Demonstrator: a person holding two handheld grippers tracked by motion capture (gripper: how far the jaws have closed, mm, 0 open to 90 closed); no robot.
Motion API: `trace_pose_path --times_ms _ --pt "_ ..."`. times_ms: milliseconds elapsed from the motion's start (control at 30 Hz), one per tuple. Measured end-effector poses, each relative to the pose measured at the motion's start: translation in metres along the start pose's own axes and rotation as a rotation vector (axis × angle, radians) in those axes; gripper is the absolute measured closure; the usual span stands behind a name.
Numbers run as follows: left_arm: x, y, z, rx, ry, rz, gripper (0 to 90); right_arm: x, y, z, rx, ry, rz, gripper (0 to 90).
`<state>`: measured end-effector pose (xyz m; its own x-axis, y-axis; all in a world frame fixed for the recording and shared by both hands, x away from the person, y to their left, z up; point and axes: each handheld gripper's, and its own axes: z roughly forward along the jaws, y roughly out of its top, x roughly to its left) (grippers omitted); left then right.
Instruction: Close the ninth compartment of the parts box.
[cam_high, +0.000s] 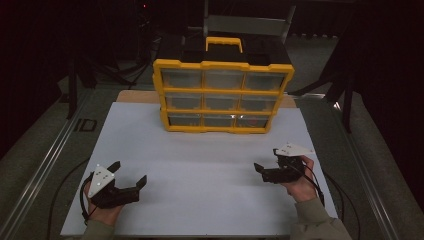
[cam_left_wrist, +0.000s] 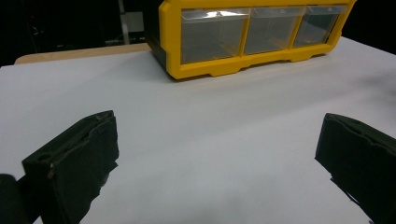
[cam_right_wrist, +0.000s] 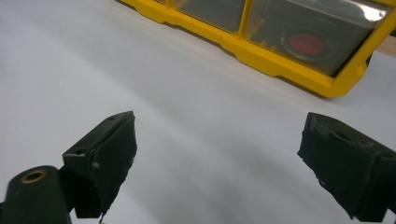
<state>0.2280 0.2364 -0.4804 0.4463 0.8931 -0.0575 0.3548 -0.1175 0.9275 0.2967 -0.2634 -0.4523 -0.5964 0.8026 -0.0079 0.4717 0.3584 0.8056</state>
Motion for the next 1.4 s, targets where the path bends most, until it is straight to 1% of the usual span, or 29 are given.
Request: trace_pose_path --times_ms 33,167,233,267,300,367,400,433,467,500,533,667,700,733,767,867,967,1033,1133,1267,1333,1400 --pt "0.0 0.0 0.0 0.002 0.0 0.003 0.1 0.001 -0.003 -0.001 -0.005 -0.002 0.002 10.9" --pt "0.0 0.0 0.0 0.003 -0.001 0.003 0.1 0.008 -0.021 -0.008 -0.053 -0.019 0.019 10.8" --pt "0.0 0.0 0.0 0.002 -0.002 0.003 0.1 0.009 -0.023 -0.009 -0.06 -0.024 0.022 10.8" --pt "0.0 0.0 0.0 0.002 -0.002 0.003 0.1 0.01 -0.029 -0.012 -0.079 -0.037 0.028 10.8" --pt "0.0 0.0 0.0 0.002 -0.002 0.003 0.1 0.01 -0.032 -0.013 -0.091 -0.036 0.031 10.8" --pt "0.0 0.0 0.0 -0.001 -0.002 0.0 0.1 0.011 -0.035 -0.017 -0.115 -0.04 0.038 10.7" --pt "0.0 0.0 0.0 -0.002 -0.002 0.0 0.1 0.011 -0.037 -0.019 -0.136 -0.039 0.044 10.7" --pt "0.0 0.0 0.0 -0.002 -0.002 0.0 0.1 0.011 -0.037 -0.019 -0.136 -0.039 0.044 10.7" --pt "0.0 0.0 0.0 0.0 -0.003 -0.001 0.1 0.012 -0.041 -0.022 -0.162 -0.047 0.041 10.3" --pt "0.001 0.0 0.0 0.002 -0.004 0.001 0.1 0.012 -0.041 -0.022 -0.162 -0.047 0.041 10.3" --pt "0.0 0.0 0.0 0.001 -0.008 0.002 0.1 0.011 -0.044 -0.023 -0.189 -0.054 0.038 9.9" --pt "0.0 0.0 0.0 -0.001 -0.009 0.002 0.1 0.01 -0.048 -0.028 -0.235 -0.067 0.049 9.9" --pt "0.0 0.0 0.0 -0.003 -0.008 0.001 0.0 0.009 -0.049 -0.03 -0.25 -0.063 0.054 9.9" --pt "0.001 0.0 0.0 -0.004 -0.007 -0.002 0.0 0.009 -0.049 -0.03 -0.25 -0.063 0.054 9.9" --pt "0.001 0.0 -0.001 -0.008 -0.007 0.001 0.1 0.01 -0.052 -0.033 -0.28 -0.055 0.064 9.9" --pt "0.0 0.001 -0.001 -0.015 -0.01 0.007 0.1 0.01 -0.057 -0.038 -0.334 -0.048 0.068 9.9" --pt "0.0 0.001 -0.002 -0.024 -0.013 0.01 0.1 0.01 -0.062 -0.04 -0.351 -0.057 0.077 9.9" --pt "0.0 0.001 -0.002 -0.024 -0.012 0.01 0.1 0.01 -0.065 -0.041 -0.36 -0.054 0.091 9.9" --pt "0.0 0.001 -0.003 -0.028 -0.011 0.013 0.1 0.009 -0.067 -0.041 -0.356 -0.069 0.083 9.9" --pt "0.0 0.002 -0.004 -0.037 -0.008 0.017 0.1 0.009 -0.069 -0.041 -0.364 -0.075 0.094 9.5" --pt "-0.001 0.002 -0.005 -0.043 -0.006 0.019 0.0 0.01 -0.073 -0.044 -0.365 -0.079 0.113 9.6" --pt "-0.001 0.002 -0.004 -0.044 -0.006 0.02 0.1 0.011 -0.074 -0.045 -0.372 -0.082 0.102 9.5"
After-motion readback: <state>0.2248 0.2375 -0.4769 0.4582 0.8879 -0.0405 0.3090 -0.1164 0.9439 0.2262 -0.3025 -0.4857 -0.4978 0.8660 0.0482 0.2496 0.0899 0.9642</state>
